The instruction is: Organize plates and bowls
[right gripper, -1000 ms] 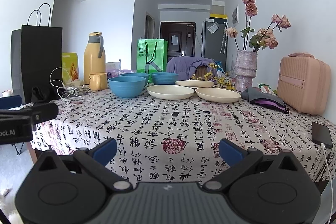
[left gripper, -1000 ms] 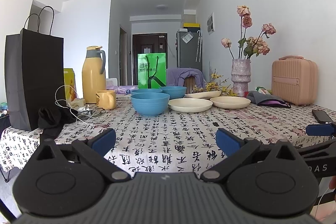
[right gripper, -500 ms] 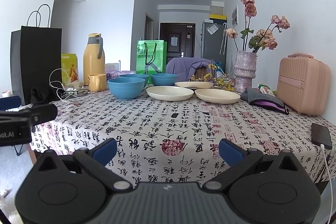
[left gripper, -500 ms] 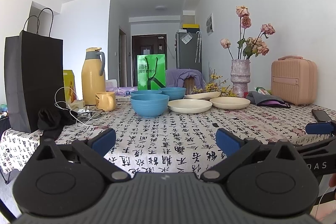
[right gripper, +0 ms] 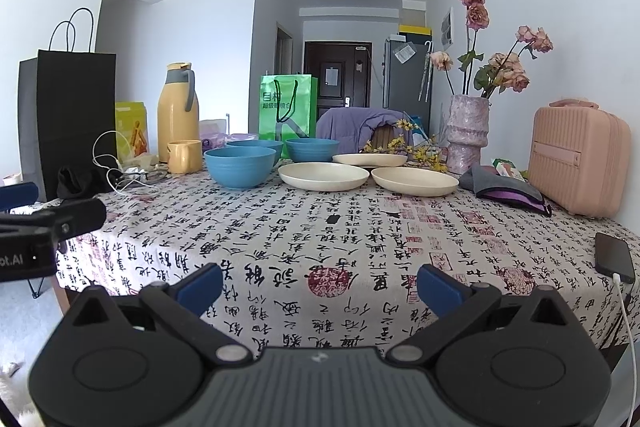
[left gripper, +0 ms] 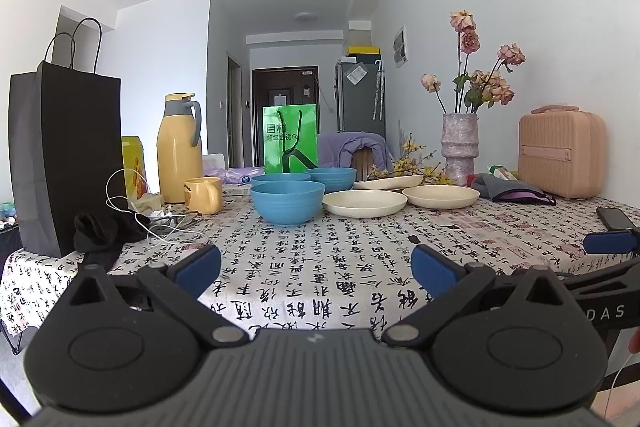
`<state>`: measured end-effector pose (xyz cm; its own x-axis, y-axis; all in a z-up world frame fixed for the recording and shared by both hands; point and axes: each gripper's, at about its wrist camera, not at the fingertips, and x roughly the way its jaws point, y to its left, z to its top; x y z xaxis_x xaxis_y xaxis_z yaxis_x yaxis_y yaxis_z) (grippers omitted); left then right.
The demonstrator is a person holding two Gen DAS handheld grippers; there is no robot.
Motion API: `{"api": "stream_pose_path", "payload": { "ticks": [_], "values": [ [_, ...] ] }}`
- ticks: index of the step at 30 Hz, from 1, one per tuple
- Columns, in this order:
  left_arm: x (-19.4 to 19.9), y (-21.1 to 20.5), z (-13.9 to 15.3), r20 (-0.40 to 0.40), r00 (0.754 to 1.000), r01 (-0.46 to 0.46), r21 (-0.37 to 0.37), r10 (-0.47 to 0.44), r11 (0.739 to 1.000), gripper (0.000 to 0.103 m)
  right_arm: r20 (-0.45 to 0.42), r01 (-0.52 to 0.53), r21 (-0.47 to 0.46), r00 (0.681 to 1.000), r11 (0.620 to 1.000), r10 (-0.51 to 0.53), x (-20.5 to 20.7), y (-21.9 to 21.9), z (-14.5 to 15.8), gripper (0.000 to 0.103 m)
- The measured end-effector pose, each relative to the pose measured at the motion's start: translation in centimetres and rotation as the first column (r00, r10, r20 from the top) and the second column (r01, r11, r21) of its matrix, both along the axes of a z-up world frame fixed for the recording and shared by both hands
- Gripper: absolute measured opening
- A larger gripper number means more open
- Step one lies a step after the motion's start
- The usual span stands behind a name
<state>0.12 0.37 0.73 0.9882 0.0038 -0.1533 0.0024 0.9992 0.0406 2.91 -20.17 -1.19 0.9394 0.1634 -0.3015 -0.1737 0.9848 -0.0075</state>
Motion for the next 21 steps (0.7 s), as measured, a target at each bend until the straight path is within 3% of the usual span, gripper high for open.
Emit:
{"api": "stream_pose_path", "payload": {
  "ticks": [7,21],
  "values": [
    [0.5,0.3,0.4,0.007,1.0,-0.014,0.012,0.014,1.0,0.103,0.02,0.001,-0.021,1.0,1.0,0.0,0.3,0.2,0.3,0.103],
    [3.1,0.7,0.5,-0.039,0.999,-0.031,0.003,0.031,1.0,0.103,0.002,0.016,0.027,1.0,1.0,-0.016,2.7,-0.1,0.5,0.103]
  ]
}}
